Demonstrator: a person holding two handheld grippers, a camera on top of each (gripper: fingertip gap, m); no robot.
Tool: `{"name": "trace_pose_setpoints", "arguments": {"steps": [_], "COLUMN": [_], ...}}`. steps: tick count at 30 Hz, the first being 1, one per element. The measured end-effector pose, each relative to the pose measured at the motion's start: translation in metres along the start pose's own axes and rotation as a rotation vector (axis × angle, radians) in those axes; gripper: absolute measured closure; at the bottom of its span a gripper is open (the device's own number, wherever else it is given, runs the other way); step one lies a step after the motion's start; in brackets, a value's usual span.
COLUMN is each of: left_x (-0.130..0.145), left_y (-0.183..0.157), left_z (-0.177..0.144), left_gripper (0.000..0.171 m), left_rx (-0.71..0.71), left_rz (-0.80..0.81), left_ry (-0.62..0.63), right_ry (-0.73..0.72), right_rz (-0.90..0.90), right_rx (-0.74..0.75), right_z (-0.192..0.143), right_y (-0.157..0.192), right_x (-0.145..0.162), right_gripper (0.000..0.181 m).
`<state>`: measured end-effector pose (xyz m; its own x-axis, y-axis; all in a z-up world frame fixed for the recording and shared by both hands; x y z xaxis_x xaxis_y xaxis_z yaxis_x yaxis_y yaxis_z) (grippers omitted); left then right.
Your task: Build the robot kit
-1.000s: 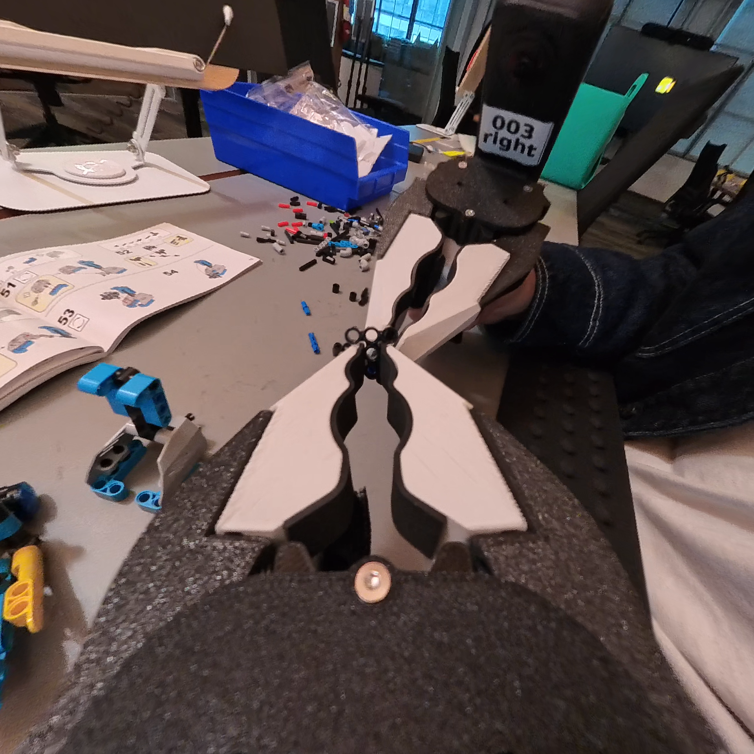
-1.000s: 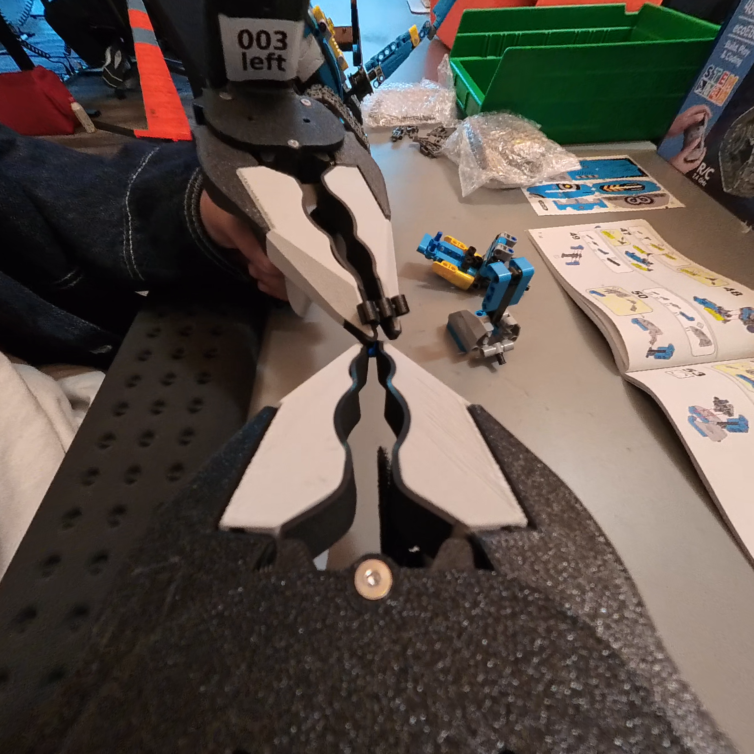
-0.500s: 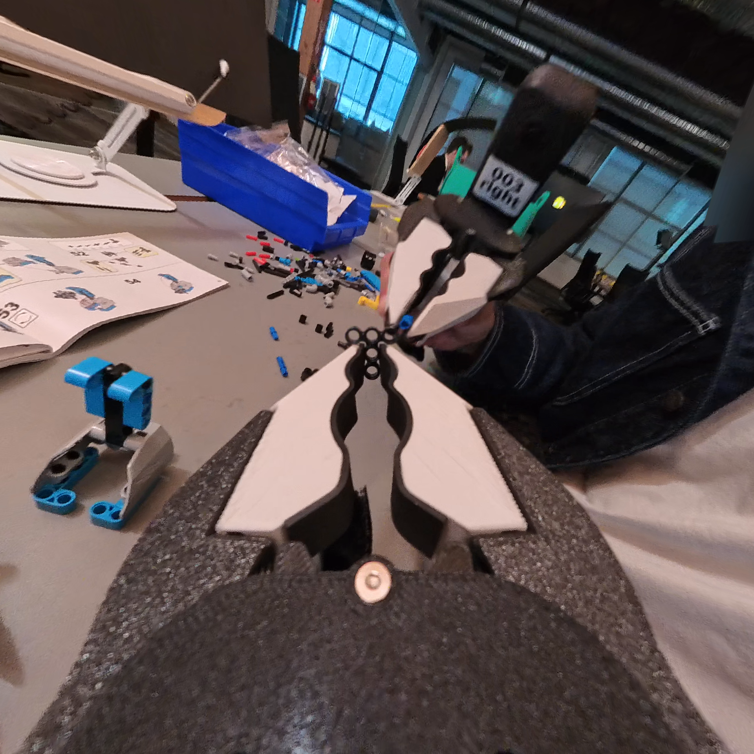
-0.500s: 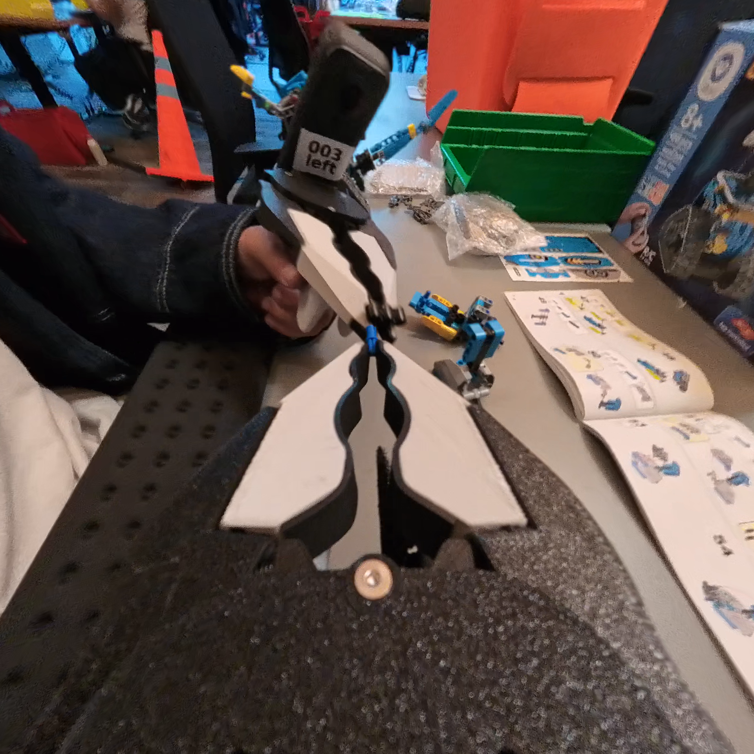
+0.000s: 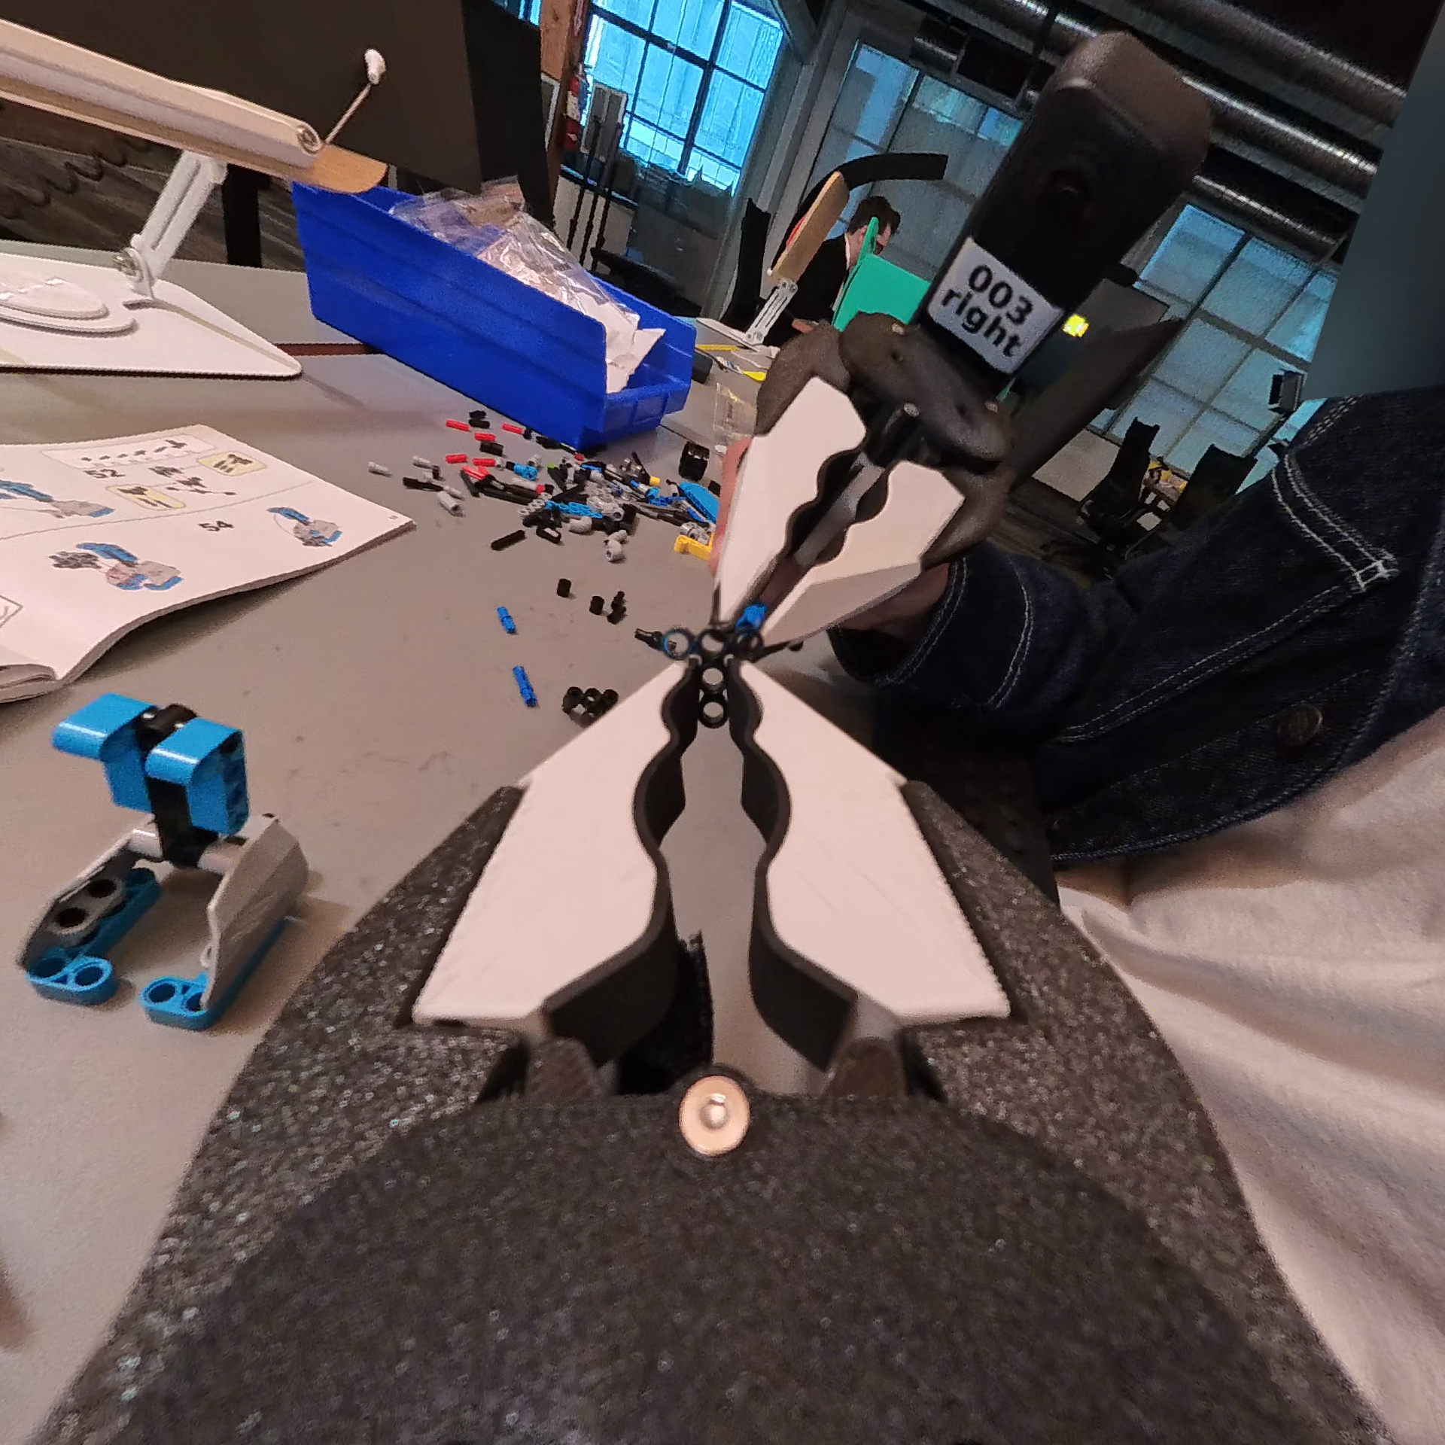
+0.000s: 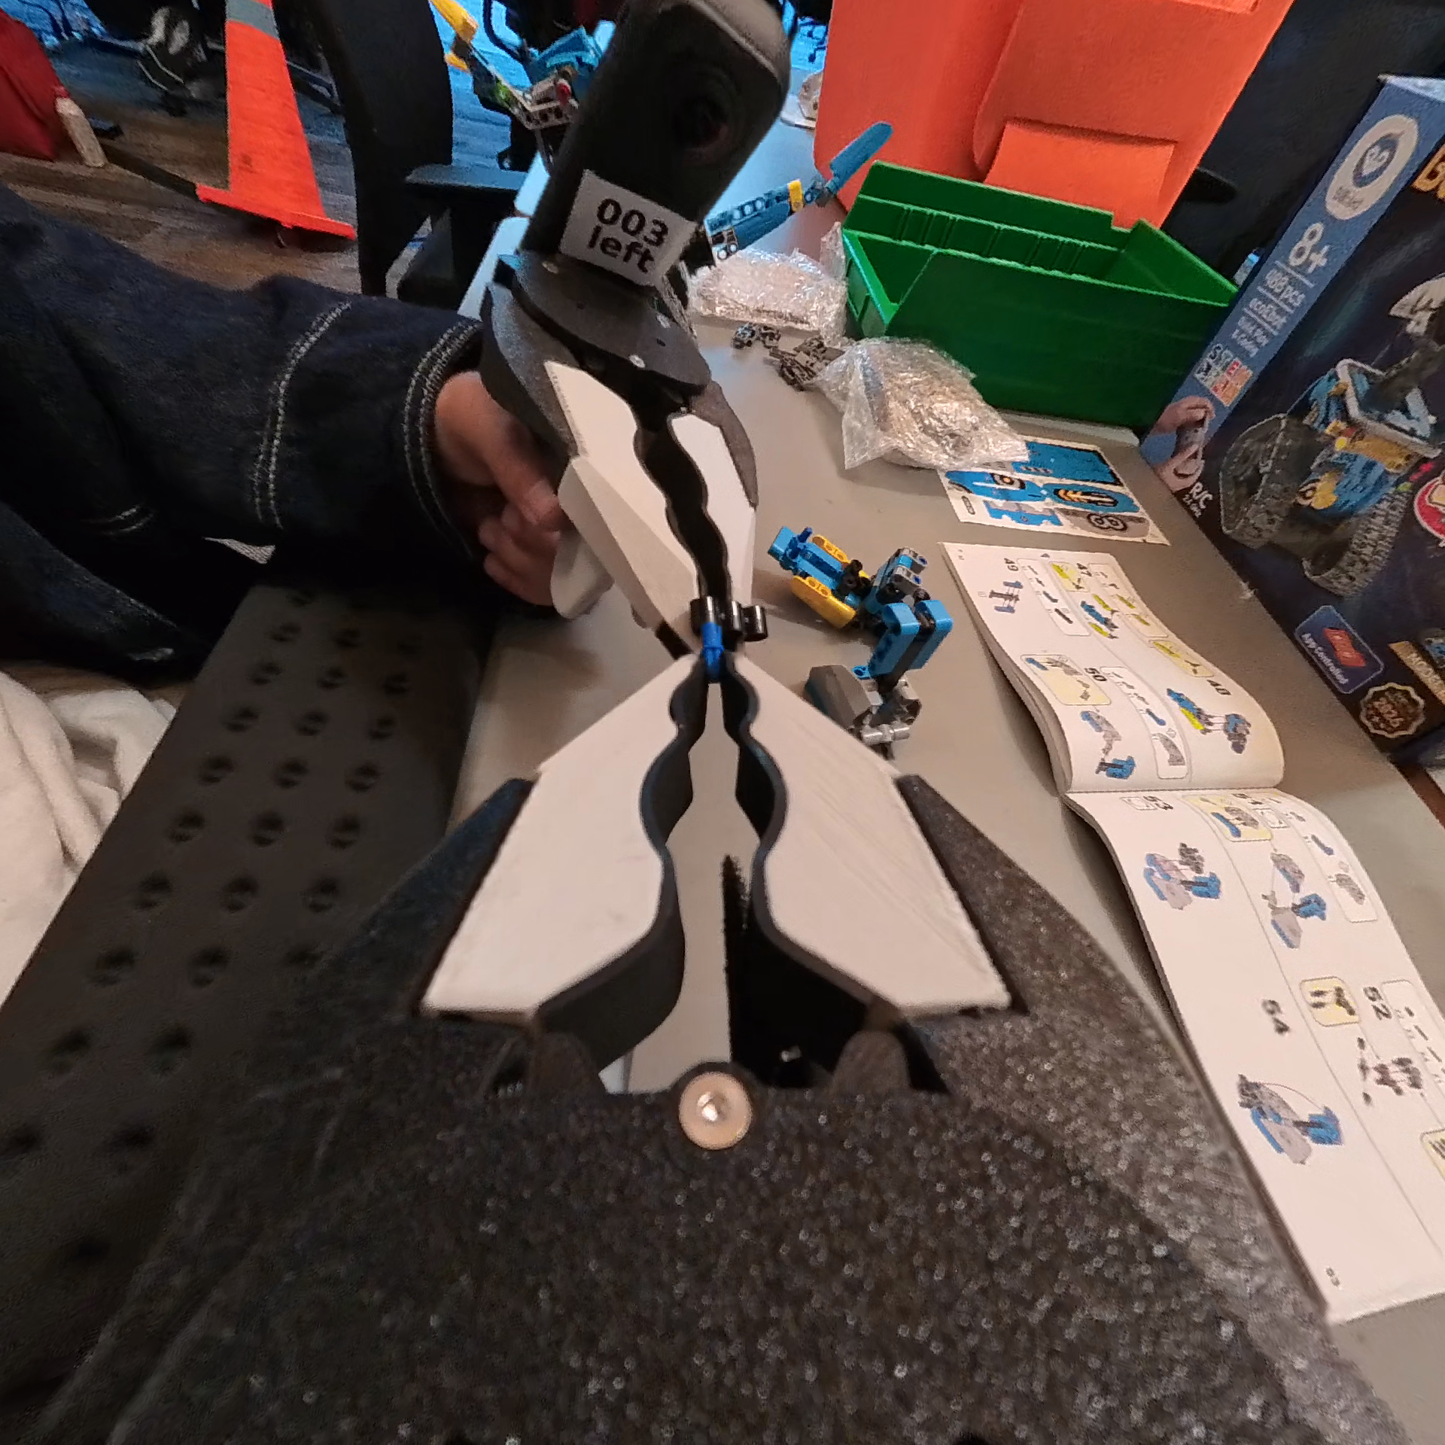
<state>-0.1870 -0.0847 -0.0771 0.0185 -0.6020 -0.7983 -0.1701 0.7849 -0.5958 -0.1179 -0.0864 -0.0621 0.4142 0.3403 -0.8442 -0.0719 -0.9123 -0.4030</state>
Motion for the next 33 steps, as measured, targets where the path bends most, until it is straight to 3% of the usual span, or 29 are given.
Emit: {"name": "trace_pose_setpoints", "arguments": {"steps": [6, 12, 23, 26, 29, 33], "left_x": [0.001, 0.004, -0.001, 0.003, 0.002, 0.003], "left_y": [0.002, 0.006, -0.009, -0.007, -0.005, 0.011], "left_z": [0.001, 0.003, 0.000, 0.004, 0.004, 0.006], "left_gripper": [0.165, 0.165, 0.166, 0.167, 0.166, 0.166], "left_rx": [-0.007, 0.015, 0.294, 0.254, 0.226, 0.037], "left_rz": [-0.018, -0.084, -0.320, -0.300, -0.290, -0.203], "left_ry": [0.007, 0.031, 0.042, 0.070, 0.058, 0.039], "right_ry": [0.049, 0.164, 0.191, 0.261, 0.269, 0.397], "right_rz": [-0.082, -0.366, -0.733, -0.811, -0.773, -0.756], "right_rx": [0.040, 0.149, 0.397, 0.403, 0.405, 0.398], "right_z": [0.001, 0.002, 0.002, 0.004, 0.004, 0.010], "right_y": [0.001, 0.006, 0.011, 0.013, 0.011, 0.005], "right_x": [0.002, 0.002, -0.014, -0.007, -0.007, 0.007], "right_gripper": [0.179, 0.179, 0.180, 0.180, 0.180, 0.179]}}
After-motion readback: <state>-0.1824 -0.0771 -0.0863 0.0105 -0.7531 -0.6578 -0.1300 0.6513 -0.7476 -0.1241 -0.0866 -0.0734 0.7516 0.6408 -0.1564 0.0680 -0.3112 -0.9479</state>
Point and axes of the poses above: each gripper's, where its closed fingertips meet, z out along the fingers, x out of its underside, y = z × x across the jaws, the point moved 4 cm from there along -z, back along the fingers, and after that the axes turned 15 degrees about -z, right-handed, at the moved point
